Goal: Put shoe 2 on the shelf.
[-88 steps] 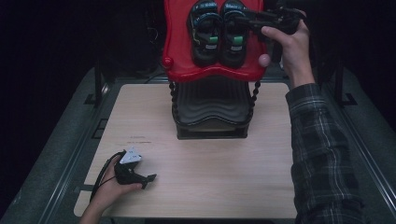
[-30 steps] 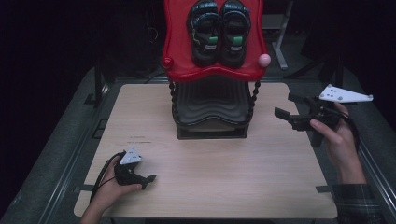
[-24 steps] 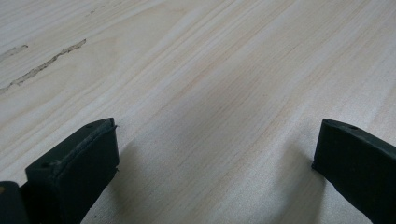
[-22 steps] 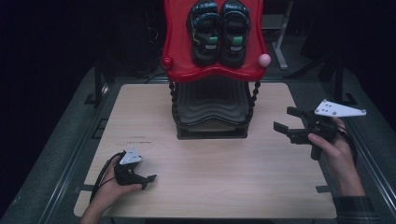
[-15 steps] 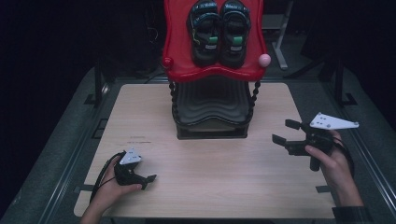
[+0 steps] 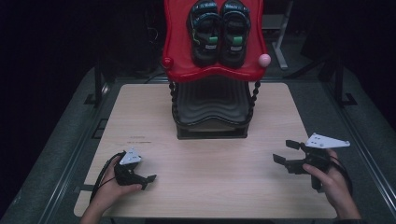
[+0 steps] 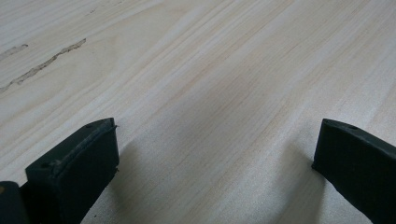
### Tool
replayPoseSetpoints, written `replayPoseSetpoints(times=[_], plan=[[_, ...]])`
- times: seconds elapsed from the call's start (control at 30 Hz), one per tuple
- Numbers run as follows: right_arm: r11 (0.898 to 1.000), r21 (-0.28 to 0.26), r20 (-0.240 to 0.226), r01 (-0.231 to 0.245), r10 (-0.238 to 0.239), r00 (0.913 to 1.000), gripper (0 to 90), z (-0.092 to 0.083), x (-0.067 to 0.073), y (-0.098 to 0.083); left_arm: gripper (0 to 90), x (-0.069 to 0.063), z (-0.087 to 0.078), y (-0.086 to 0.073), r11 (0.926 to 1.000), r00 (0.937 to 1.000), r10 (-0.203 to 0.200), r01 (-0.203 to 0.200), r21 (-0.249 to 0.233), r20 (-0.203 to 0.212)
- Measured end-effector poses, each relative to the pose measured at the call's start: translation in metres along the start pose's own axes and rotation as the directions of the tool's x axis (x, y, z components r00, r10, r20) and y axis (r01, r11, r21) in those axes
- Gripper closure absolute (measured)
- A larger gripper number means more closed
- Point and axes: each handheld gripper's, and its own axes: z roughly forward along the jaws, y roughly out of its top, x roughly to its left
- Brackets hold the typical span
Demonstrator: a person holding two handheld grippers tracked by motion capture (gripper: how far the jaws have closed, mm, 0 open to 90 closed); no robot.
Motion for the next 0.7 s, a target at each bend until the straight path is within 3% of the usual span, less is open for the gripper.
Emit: replayPoseSetpoints(times=[0.27,0.37,0.7], plan=[[0.995,0.103,0.029,-0.001,-0.002,0.9996,16.7,0.007,0.000,-0.032,0.0,0.000,0.000,0.000,1.0000,1.0000,0.003,-0.003,-0.001,0.000],[0.987,0.158,0.046,0.009,-0.016,0.9988,16.7,0.011,0.001,-0.042,0.0,0.000,0.000,0.000,1.0000,1.0000,0.004,-0.004,-0.001,0.000],[0.969,0.246,0.067,0.016,-0.034,0.9972,16.7,0.019,0.002,-0.061,0.0,-0.001,-0.001,-0.001,1.0000,1.0000,-0.003,0.003,-0.002,-0.003]])
